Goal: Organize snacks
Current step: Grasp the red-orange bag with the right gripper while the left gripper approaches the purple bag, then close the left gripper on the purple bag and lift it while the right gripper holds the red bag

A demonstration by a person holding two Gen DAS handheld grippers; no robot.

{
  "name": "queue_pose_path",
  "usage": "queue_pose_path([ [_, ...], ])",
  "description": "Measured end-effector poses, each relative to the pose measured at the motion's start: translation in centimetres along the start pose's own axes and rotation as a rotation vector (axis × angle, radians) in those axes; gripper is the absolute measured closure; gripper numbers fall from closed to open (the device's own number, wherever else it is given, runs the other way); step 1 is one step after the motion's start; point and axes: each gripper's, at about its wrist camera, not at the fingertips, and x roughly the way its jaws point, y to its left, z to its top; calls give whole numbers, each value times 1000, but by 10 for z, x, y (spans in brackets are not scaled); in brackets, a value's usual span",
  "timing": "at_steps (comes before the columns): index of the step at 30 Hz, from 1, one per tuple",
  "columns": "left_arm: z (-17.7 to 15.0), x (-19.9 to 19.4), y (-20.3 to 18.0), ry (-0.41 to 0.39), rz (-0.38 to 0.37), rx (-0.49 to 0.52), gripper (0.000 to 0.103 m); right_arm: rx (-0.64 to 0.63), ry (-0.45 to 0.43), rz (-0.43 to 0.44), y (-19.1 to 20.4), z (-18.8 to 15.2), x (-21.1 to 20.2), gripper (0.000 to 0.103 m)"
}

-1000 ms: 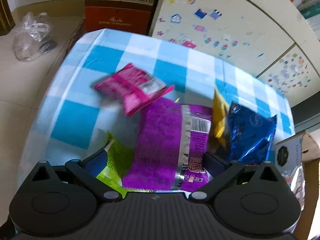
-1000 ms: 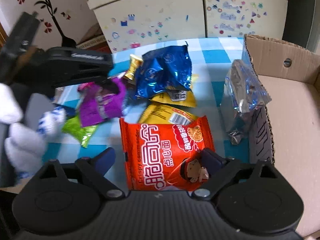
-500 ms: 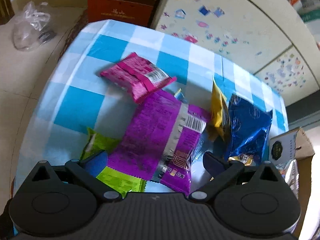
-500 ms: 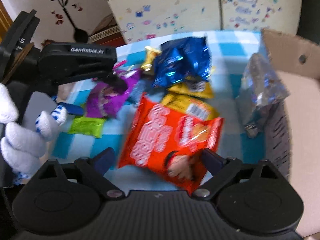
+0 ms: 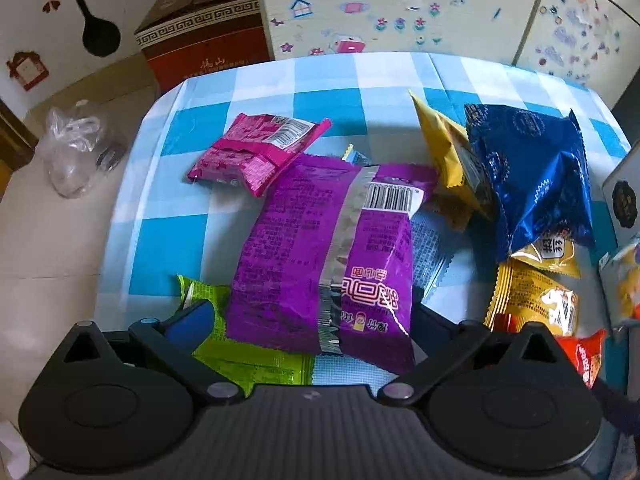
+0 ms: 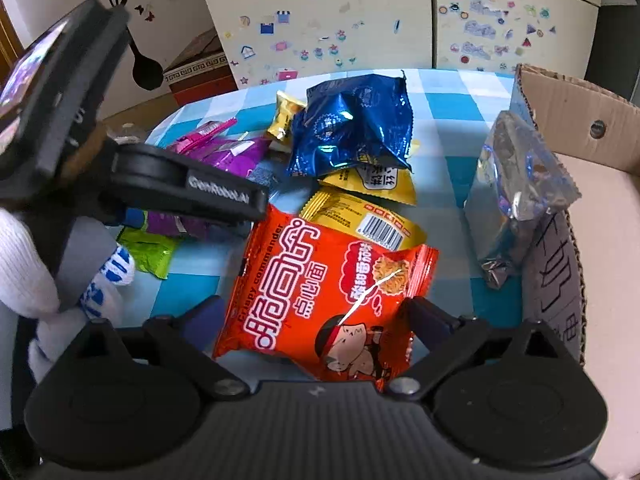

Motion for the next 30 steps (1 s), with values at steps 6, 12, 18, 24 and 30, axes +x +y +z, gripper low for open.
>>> queue_pose_path([
  [6, 1, 1, 0, 1, 7, -6, 0, 43, 20, 7, -5, 0, 5, 5],
  [12, 0, -1, 0, -3, 5, -2, 0, 44, 20, 10, -5, 1, 5, 5],
  [18, -2, -3, 1, -10, -1, -6, 1, 40, 13, 31, -4, 1, 3, 16],
  [24, -2, -12, 7, -39, -32, -28, 15, 49, 3, 48, -4, 1, 0, 27],
  [30, -9, -27, 13, -78, -52, -44, 23, 50, -8, 51, -4, 2, -5, 37],
])
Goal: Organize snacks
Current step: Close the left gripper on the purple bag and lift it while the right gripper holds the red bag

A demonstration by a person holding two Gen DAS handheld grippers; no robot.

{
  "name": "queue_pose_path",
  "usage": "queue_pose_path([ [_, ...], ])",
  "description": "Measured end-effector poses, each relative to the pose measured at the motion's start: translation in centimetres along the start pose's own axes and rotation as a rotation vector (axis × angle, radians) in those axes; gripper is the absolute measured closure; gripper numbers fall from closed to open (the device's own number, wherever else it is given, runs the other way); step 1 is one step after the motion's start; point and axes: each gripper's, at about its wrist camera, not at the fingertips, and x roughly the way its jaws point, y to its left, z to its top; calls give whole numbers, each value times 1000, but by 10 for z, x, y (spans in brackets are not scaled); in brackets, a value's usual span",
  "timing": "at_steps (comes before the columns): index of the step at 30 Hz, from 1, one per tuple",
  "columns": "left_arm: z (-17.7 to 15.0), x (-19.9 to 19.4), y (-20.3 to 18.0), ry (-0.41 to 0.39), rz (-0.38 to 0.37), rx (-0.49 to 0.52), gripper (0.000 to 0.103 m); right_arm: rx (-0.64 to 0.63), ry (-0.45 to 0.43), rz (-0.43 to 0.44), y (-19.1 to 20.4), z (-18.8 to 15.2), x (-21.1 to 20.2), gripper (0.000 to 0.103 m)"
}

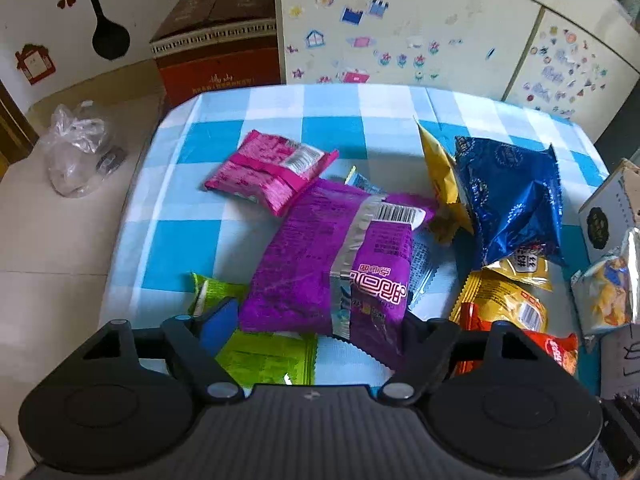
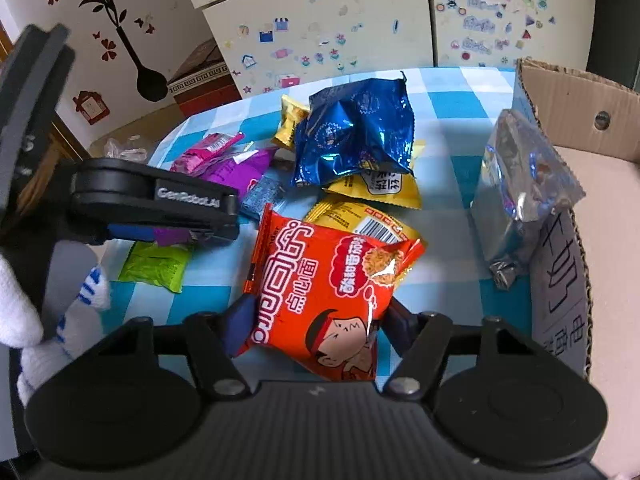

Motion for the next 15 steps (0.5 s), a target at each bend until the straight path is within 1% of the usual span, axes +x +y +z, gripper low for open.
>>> queue_pose_path([
  [1, -1, -2, 1, -5, -4, -3, 30, -3, -1, 1, 0, 0, -1, 38],
  [2, -3, -5, 3, -9, -12, -9, 32, -4, -4, 1, 1, -1, -2, 38],
  [5, -9, -10, 8, -14, -21, -25, 33, -4, -15, 5, 1, 0, -6, 39],
  [9, -19, -19, 14, -24, -42, -55, 39, -7, -33, 17, 0, -1, -16, 39],
  [10, -22, -21, 16, -27, -51, -66, 49, -9, -36, 20, 0, -2, -18, 39],
  [11, -24, -23, 19, -26, -65, -74, 54, -11, -40, 22, 0, -3, -21, 39],
  [13, -31, -28, 23, -24, -82, -94, 54, -15, -43, 23, 0, -4, -25, 39],
  [15, -38, -32, 26, -16, -81, -110, 54, -16, -43, 19, 0, -7, -29, 39],
])
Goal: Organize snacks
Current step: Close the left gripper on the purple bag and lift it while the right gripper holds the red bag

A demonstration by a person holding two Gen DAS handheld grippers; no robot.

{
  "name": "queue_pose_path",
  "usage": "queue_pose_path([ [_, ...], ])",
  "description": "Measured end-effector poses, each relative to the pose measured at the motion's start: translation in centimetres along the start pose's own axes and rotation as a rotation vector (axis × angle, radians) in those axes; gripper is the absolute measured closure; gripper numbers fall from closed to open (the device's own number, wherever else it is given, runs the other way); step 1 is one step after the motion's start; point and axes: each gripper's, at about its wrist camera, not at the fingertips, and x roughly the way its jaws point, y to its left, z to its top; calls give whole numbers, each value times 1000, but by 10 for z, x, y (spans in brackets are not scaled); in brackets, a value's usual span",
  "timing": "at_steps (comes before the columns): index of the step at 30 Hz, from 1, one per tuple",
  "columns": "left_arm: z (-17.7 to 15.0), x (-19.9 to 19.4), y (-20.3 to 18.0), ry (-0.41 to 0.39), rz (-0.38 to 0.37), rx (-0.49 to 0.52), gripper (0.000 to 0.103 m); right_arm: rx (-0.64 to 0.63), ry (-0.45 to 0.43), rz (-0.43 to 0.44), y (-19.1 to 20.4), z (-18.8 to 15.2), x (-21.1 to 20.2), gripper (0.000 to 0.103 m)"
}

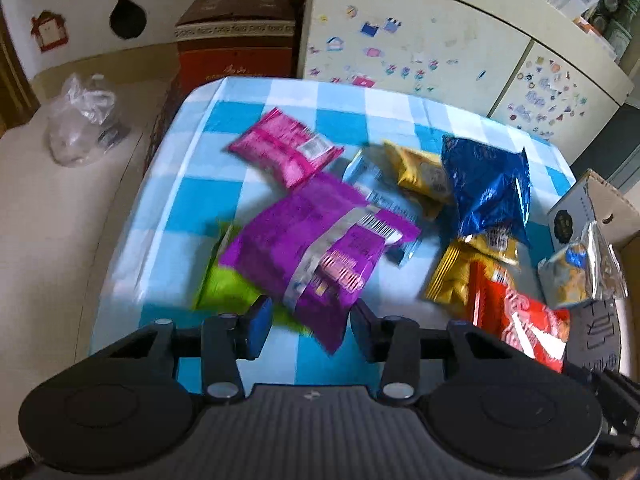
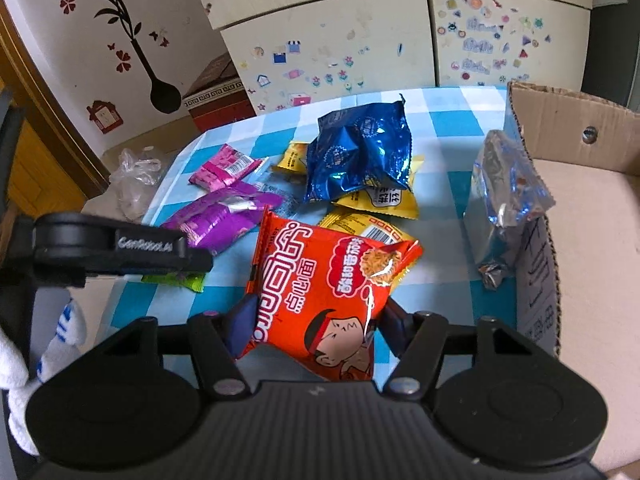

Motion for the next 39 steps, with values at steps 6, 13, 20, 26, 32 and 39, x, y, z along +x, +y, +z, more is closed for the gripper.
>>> queue_pose_path([
  [6, -5, -12, -3, -90, 19, 73, 24, 29, 3, -6, -4, -5, -11, 39],
  [13, 13, 10, -8, -97, 35, 179, 7, 63, -2, -6, -10, -3, -14, 39],
  [20, 24, 24, -23, -106, 51, 378, 3, 104, 7, 0, -13, 1, -9, 39],
  [26, 21, 45, -31, -74, 85, 401, 17, 130, 26, -6, -17, 3, -2, 39],
  [32, 15, 34, -30, -92, 69, 343, 29, 144, 18, -6, -19, 8, -1, 39],
  [39, 9, 4, -20, -138, 81, 242, 30, 135, -2, 8, -17, 8, -7, 39],
])
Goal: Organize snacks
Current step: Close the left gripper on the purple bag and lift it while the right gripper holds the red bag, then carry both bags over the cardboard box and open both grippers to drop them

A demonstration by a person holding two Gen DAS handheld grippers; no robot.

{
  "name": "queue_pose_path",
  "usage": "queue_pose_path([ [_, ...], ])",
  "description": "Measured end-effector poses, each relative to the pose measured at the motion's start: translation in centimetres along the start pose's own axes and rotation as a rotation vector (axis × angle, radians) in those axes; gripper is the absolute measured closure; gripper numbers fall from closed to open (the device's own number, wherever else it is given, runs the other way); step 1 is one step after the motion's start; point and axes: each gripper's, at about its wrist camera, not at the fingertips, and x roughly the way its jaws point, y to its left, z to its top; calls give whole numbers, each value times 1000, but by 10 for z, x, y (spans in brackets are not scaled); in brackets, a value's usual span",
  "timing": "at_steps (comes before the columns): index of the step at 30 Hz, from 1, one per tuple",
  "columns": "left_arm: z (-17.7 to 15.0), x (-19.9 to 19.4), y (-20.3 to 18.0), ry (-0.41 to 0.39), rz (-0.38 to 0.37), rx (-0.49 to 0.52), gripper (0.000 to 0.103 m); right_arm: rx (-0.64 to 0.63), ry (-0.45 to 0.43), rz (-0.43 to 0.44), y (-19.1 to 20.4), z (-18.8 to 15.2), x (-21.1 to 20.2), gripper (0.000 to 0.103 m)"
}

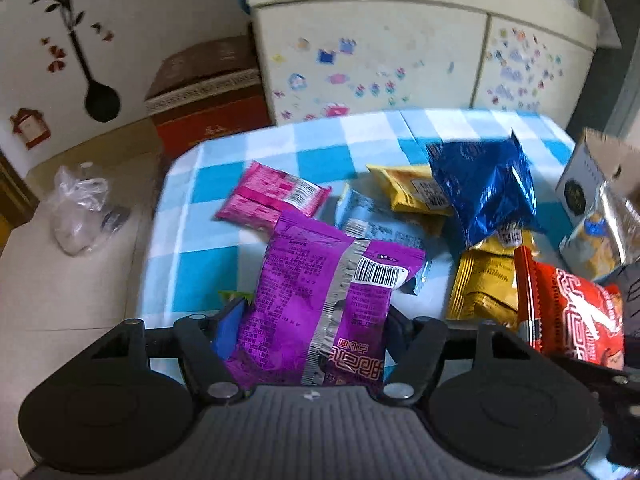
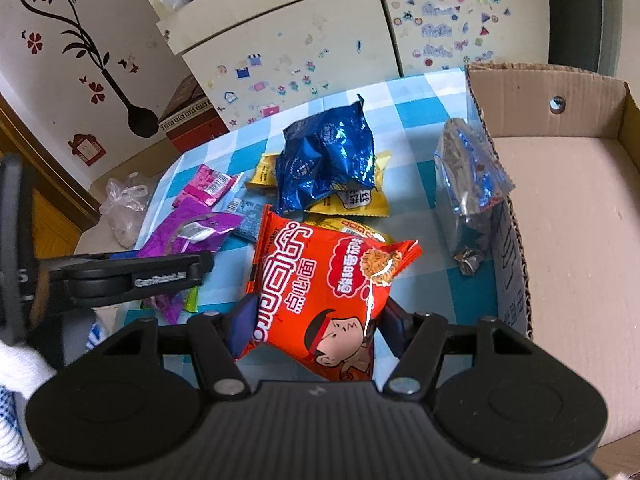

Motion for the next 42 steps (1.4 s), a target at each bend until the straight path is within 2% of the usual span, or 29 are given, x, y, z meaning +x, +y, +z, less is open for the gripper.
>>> queue_pose_path([
  [11, -32, -38, 9, -8, 21, -124, 30, -52, -33, 37, 11, -4, -22, 39],
  [21, -44, -69, 6, -40, 50, -168, 30, -74, -86, 64, 14, -6, -47, 39],
  [30, -45, -94, -8, -78, 71, -158, 30, -90, -143, 91, 12, -7, -76, 39],
  [42, -41, -117, -30, -107, 57, -145, 30, -33, -187, 92, -8, -4, -100, 39],
])
